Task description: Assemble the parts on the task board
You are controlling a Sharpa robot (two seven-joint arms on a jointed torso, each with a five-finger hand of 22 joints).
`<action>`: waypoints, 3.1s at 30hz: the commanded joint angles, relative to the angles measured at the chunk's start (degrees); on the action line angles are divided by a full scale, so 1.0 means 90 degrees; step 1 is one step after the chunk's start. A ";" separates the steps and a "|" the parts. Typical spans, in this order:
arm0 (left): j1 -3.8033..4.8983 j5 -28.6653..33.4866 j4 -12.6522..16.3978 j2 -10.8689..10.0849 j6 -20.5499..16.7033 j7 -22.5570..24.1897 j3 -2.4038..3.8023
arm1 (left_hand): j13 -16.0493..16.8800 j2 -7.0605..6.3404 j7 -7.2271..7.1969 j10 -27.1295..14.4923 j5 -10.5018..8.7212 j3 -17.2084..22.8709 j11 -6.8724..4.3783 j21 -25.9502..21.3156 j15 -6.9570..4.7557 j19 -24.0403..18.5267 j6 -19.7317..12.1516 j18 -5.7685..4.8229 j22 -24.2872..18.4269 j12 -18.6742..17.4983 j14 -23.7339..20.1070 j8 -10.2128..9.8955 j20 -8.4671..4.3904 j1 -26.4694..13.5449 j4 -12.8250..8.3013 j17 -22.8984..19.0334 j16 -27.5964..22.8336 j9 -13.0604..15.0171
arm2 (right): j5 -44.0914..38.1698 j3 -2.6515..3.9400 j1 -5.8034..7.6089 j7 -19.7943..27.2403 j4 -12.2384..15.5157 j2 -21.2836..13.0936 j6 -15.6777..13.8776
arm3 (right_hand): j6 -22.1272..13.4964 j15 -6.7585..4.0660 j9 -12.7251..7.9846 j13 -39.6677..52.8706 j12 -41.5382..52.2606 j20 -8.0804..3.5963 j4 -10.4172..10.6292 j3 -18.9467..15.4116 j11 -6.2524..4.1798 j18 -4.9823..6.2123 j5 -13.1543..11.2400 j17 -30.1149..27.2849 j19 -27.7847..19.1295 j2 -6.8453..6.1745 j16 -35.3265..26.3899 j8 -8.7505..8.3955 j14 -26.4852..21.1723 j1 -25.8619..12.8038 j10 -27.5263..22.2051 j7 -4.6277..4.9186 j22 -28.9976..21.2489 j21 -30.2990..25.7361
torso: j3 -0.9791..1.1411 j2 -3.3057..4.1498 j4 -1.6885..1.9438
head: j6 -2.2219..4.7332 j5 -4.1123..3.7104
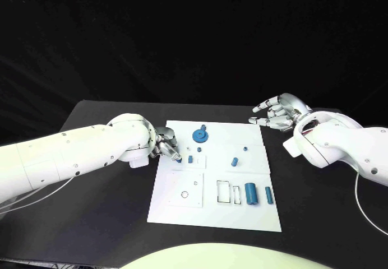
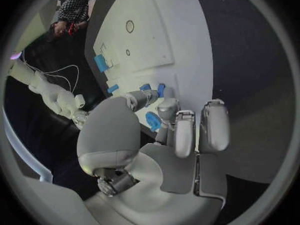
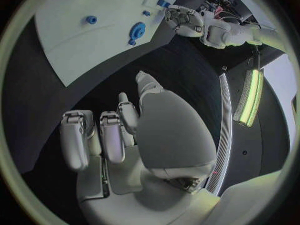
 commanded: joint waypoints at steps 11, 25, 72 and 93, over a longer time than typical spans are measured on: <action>-0.0012 0.0175 -0.0008 0.0073 0.0251 -0.0066 -0.0010 | 0.0336 -0.0076 -0.0081 0.0236 0.0221 0.1104 -0.0023 0.0050 -0.0044 0.0047 0.0211 -0.0079 0.0036 0.0233 0.0638 -0.0032 -0.0013 -0.0190 -0.1197 0.1588 0.0076 -0.0046 | -0.0069 0.0000 -0.0005 0.0058 0.0010 -0.0005 0.0079 | 0.0037 0.0017 -0.0005 -0.0010 -0.0015 0.0018 -0.0005 0.0025 0.0004 0.0029 0.0021 0.1041 0.0422 -0.0016 -0.0044 0.0002 0.0518 -0.0037 -0.0028 -0.0006 0.1453 -0.0040 | 0.0002 -0.0001 -0.0001 | -0.0020 -0.0002; -0.0013 0.0171 -0.0126 0.0178 0.0167 -0.0095 -0.0023 | 0.0525 -0.0069 -0.0137 0.0381 0.0178 0.0897 -0.0061 0.0066 -0.0066 0.0081 0.0313 -0.0092 0.0087 0.0334 0.0655 -0.0057 -0.0028 -0.0377 -0.1059 0.1653 0.0105 -0.0075 | -0.0069 0.0000 -0.0005 0.0062 0.0009 -0.0008 0.0077 | 0.0037 0.0017 -0.0005 -0.0010 -0.0015 0.0018 -0.0005 0.0025 0.0004 0.0029 0.0021 0.1041 0.0422 -0.0016 -0.0044 0.0002 0.0518 -0.0037 -0.0028 -0.0006 0.1453 -0.0040 | 0.0002 0.0000 -0.0006 | -0.0026 -0.0013; -0.0013 0.1007 0.0020 -0.0092 -0.1307 0.0488 0.0154 | -0.1407 -0.0250 0.0072 -0.0977 -0.0102 -0.2780 0.0145 -0.0844 0.0070 -0.0811 -0.0246 0.0192 -0.1225 -0.1157 0.0245 -0.0422 0.0072 -0.0454 0.1040 0.0443 -0.0532 -0.0257 | -0.0068 0.0000 -0.0005 0.0086 0.0033 -0.0067 0.0032 | 0.0030 0.0017 -0.0014 -0.0036 -0.0034 0.0016 0.0009 0.0028 0.0005 0.0040 0.0010 0.1011 0.0400 -0.0032 -0.0056 -0.0004 0.0511 -0.0078 -0.0047 -0.0004 0.1433 -0.0087 | 0.0006 -0.0012 -0.0002 | 0.0024 -0.0079; -0.0230 -0.1048 -0.0330 0.0407 -0.2522 0.3354 0.0010 | -0.3702 -0.0635 0.0673 -0.3201 -0.0085 -0.1772 0.0829 -0.3192 0.0708 -0.3070 -0.1165 0.0677 -0.3757 -0.3228 -0.2643 -0.1218 0.0641 0.2250 0.0415 -0.3548 -0.2806 -0.1744 | -0.0112 -0.0009 -0.0006 0.0425 -0.0018 -0.0074 0.0012 | 0.0126 -0.0044 -0.0012 -0.1441 -0.1326 -0.0032 -0.0003 0.0215 -0.0049 0.0315 0.0026 0.0009 -0.0186 -0.0084 -0.0527 0.0093 0.0232 -0.0039 -0.1085 -0.0057 0.0874 -0.1308 | -0.0009 0.0005 -0.0005 | 0.0082 -0.0142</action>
